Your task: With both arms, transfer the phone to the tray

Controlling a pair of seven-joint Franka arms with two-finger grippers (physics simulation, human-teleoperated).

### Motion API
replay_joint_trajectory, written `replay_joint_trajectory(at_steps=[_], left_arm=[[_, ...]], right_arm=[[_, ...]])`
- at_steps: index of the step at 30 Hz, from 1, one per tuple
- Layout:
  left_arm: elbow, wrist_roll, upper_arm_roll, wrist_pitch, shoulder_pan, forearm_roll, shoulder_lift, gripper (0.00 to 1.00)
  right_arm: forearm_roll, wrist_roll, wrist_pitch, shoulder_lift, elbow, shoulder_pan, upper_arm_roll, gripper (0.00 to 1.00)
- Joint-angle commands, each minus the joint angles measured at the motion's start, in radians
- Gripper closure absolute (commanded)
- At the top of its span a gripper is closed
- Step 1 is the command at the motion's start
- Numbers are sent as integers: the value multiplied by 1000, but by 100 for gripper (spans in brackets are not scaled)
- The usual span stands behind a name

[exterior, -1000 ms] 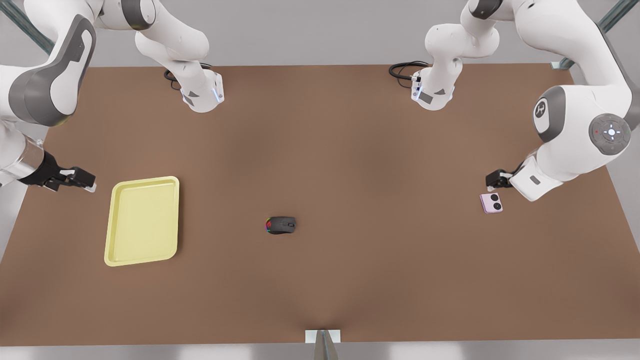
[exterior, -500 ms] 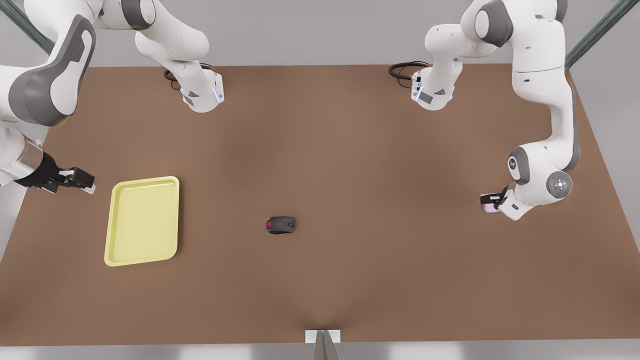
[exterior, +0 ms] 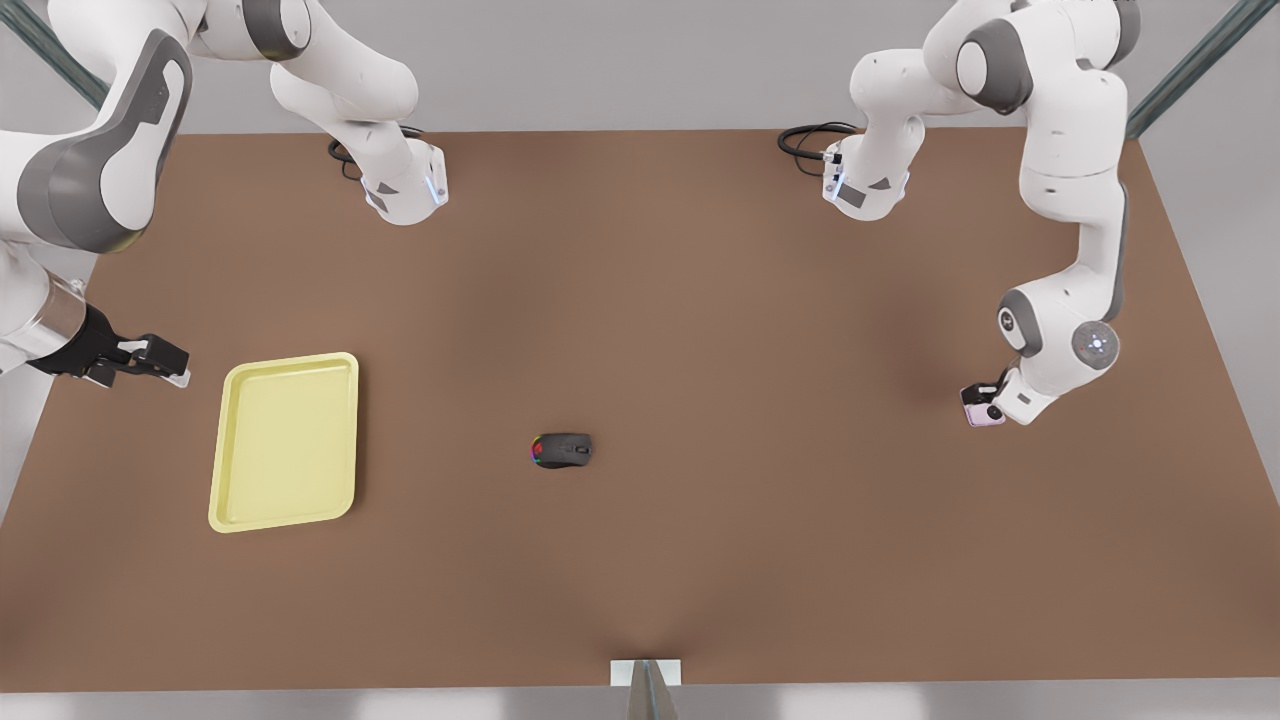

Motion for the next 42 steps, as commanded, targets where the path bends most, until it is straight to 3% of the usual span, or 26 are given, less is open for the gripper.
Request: replay_joint_trajectory(at_steps=[1,13,17,31,42], left_arm=[[-1,78,0,64,1,1,10,0],[-1,77,-1,110,5,-17,63,0],[-1,77,-3,110,5,-17,65,9],[-1,75,-9,102,5,-19,72,21],[5,71,-15,74,2,-19,62,23]], right_arm=[[1,-8,0,-1,0,0,0,0],[1,-7,1,-1,2,0,0,0],[1,-7,1,-3,3,0,0,0],[5,-7,11,-3,3,-2,0,0],[5,-7,12,-3,3,-2,0,0]])
